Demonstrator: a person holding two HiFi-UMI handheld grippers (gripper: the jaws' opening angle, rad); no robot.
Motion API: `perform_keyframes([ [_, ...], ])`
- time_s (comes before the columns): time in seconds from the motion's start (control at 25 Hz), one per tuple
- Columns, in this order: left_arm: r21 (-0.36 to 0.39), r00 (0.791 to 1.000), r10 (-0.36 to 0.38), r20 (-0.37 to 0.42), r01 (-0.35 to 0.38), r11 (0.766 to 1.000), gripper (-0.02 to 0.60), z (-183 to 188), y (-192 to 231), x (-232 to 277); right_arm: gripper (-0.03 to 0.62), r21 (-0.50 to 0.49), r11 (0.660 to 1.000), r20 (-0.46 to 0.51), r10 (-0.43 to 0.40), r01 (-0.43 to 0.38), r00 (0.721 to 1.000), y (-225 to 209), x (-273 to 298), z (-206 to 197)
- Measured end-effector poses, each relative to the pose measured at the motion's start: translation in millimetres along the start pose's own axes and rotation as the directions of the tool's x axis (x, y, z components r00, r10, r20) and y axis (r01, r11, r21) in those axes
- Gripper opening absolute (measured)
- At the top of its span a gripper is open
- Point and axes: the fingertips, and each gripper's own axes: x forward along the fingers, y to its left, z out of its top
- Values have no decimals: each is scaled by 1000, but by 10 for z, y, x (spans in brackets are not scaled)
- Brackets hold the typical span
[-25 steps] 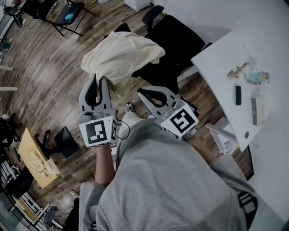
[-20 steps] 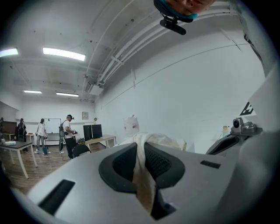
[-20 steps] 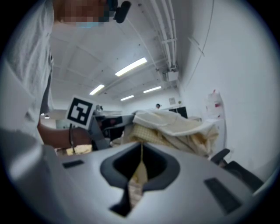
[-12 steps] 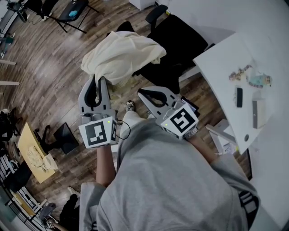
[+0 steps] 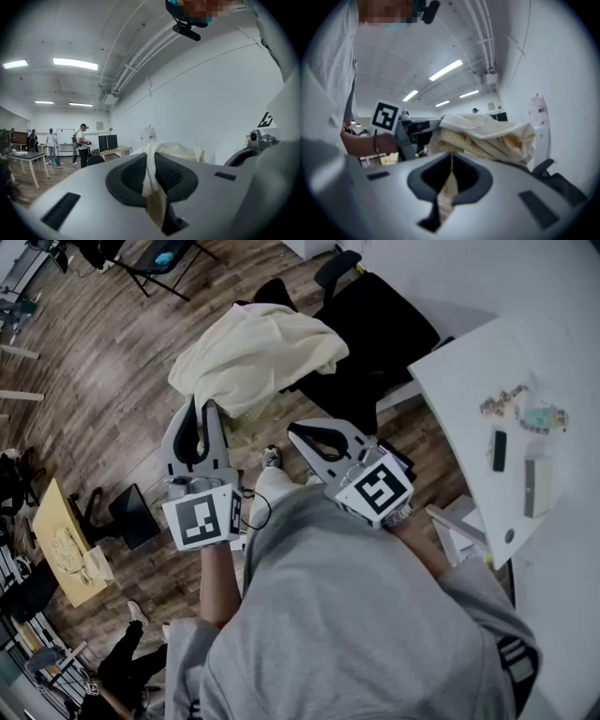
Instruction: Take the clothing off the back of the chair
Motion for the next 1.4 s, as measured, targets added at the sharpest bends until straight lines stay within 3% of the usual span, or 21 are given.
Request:
perform_keyframes([
  [0.92,-5,990,133,43,-133,991,72,56,258,-447,35,-37,995,-20,91,-92,996,225,59,-64],
  [1.4,-2,987,158,40,-158,987,72,23,332,-483,35,-24,994,-32,103,-104,994,223,109,-84],
])
